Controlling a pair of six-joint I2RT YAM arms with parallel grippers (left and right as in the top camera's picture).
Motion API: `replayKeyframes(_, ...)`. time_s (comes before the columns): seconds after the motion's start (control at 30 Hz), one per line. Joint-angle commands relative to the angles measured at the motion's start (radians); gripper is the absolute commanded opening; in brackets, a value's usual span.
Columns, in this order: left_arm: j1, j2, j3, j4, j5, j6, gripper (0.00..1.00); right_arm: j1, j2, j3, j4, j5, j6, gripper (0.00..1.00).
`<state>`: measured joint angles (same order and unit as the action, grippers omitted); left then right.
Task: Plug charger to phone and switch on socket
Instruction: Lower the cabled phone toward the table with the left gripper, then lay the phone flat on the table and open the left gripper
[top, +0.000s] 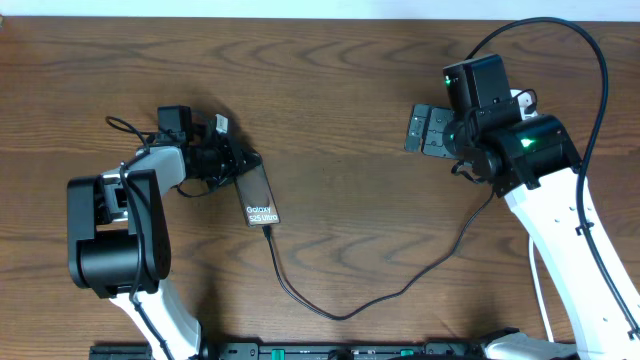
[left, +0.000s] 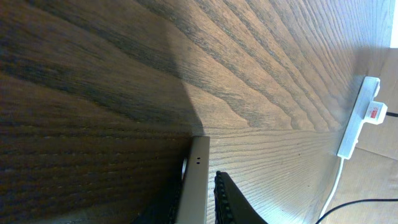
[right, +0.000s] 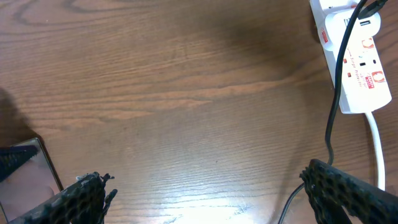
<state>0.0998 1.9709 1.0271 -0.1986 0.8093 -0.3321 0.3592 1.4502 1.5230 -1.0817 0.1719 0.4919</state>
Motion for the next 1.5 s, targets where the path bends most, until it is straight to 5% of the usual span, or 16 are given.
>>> replayKeyframes(0.0,0.000,0.000,0.011,-0.007,-0.018,0.018,0.21,0.002,0.003,-0.001,-0.004,0.002,-0.006,0.99)
replayKeyframes(0.4,0.000,0.000,0.011,-0.026,-0.023,0.017,0.39,0.003,0.003,-0.001,-0.005,0.001,-0.006,0.99)
replayKeyframes(0.53,0.000,0.000,0.011,-0.082,-0.151,-0.021,0.46,0.002,0.003,-0.001,-0.006,0.002,-0.006,0.99)
replayKeyframes(1.47,0.000,0.000,0.011,-0.221,-0.328,-0.021,0.54,0.003,0.004,-0.001,-0.008,-0.006,0.009,0.99)
